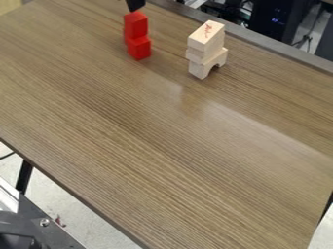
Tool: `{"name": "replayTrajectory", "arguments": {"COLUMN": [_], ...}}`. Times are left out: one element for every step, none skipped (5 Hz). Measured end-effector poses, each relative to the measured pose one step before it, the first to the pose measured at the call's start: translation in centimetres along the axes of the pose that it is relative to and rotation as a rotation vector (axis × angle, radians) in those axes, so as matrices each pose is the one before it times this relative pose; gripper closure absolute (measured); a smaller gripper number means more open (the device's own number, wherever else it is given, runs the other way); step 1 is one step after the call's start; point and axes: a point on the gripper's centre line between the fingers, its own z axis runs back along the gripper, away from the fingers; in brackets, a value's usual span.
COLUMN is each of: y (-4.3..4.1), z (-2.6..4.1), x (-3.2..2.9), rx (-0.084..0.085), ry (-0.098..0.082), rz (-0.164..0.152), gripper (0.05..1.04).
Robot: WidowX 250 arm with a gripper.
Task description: Put the red cube on top of rectangular block
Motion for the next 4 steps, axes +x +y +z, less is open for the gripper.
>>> {"name": "replayTrajectory", "arguments": {"y": [0.120, 0.129, -0.069, -0.461], "z": [-1.036, -0.089, -0.082, -1.178], "x": [0.169, 0.050, 0.174, -0.571], "rx": [0.0869, 0.0134, 0.0031, -0.0339], "ry": [-0.0379, -0.0051, -0.0046, 0.0254], "rz": [0.0318, 0.0104, -0.0039, 0.0187], "gripper": [0.083, 0.083, 0.083, 0.083]}}
